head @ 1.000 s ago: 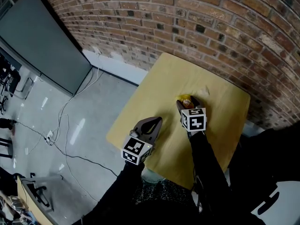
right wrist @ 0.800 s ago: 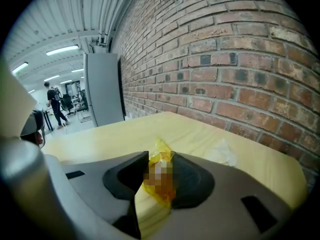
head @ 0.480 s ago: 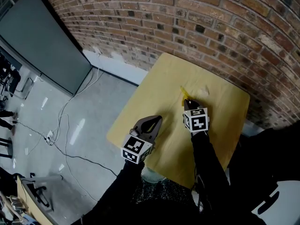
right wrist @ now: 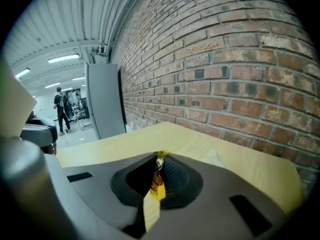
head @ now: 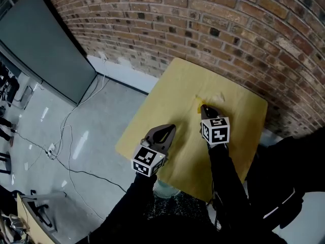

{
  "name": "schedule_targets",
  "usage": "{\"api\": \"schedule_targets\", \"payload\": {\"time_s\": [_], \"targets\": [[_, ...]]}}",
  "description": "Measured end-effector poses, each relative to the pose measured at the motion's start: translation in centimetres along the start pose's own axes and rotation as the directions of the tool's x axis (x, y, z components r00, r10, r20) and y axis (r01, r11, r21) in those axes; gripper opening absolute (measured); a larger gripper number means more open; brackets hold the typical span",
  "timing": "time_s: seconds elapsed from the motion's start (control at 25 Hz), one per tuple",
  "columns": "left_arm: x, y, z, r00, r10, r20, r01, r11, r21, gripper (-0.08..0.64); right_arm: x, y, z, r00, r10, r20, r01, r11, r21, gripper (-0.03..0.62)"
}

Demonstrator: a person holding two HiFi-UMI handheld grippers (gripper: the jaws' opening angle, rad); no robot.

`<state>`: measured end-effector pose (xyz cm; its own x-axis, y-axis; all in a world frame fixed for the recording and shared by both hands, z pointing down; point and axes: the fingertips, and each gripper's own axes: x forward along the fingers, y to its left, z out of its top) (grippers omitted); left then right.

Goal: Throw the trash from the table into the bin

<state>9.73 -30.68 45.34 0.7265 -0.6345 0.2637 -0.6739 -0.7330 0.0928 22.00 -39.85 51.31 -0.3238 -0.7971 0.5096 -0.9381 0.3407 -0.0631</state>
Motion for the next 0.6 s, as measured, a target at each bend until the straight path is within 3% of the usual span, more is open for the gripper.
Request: {"api": "schedule_targets", "payload": {"time_s": [0.6], "targets": [[-3.8, -0.5, 1.8, 0.997, -0.057, 0.06, 0.056, 0.998, 0.009, 0.0, -6.0, 3.5, 3.5, 0.992, -0.063, 0.111, 0.065, 0.998, -0.022, 0.014]]}}
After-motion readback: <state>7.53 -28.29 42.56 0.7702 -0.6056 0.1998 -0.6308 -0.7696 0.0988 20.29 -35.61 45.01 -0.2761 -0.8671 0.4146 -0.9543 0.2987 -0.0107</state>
